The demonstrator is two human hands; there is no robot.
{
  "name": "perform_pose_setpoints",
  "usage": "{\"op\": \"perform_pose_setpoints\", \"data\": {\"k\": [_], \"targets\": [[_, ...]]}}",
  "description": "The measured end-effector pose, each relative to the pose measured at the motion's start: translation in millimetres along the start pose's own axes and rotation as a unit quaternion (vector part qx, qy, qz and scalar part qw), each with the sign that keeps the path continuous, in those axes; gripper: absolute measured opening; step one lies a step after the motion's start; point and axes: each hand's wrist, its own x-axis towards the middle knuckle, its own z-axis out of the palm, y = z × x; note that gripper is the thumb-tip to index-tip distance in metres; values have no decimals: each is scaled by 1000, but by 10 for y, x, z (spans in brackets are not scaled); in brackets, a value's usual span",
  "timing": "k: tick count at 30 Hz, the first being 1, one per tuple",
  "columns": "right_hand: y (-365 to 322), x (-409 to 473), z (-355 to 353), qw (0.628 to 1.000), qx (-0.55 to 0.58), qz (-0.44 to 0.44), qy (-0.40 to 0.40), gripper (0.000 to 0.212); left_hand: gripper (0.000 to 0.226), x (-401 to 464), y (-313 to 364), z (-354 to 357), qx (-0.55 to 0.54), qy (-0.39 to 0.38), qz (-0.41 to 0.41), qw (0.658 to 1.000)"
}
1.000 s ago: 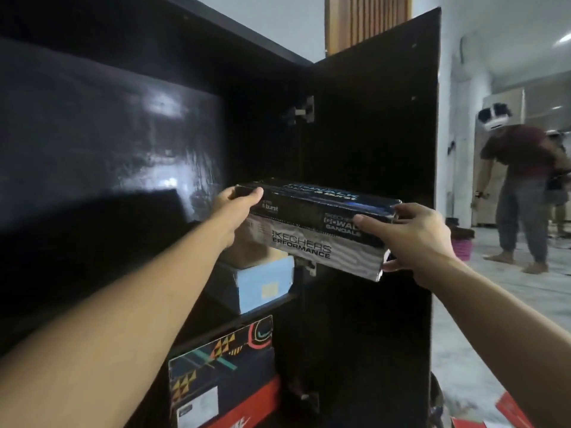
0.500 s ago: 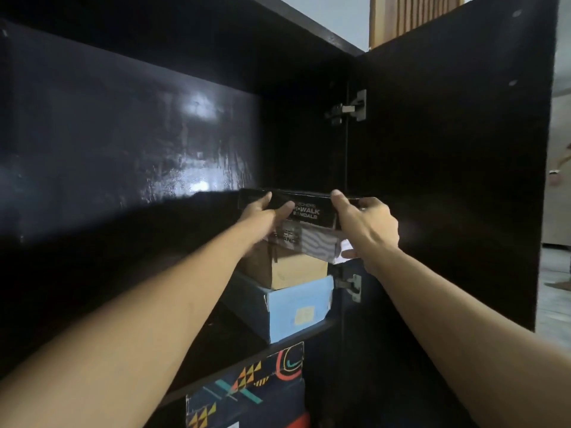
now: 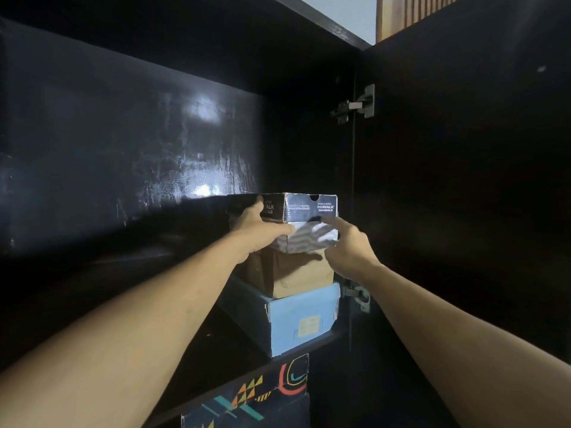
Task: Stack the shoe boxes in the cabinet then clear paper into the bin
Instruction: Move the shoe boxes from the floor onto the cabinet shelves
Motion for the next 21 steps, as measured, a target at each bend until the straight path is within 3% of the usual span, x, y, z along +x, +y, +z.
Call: {"op": "perform_pose_setpoints", "data": {"k": [3, 12, 18, 21], "targets": [[25, 24, 34, 999, -20, -13, -35, 72, 99, 25, -34, -9, -19, -1, -8, 1000], [61, 139, 40, 996, -74, -9, -58, 73, 98, 106, -94, 44, 4, 6, -16, 1000], [62, -37, -262, 990, -130, 2, -47, 64, 87, -107, 38, 129, 133, 117, -7, 984], [53, -251, -522, 987, -156, 10, -38, 46, 60, -370, 185, 217, 166, 189, 31, 967]]}}
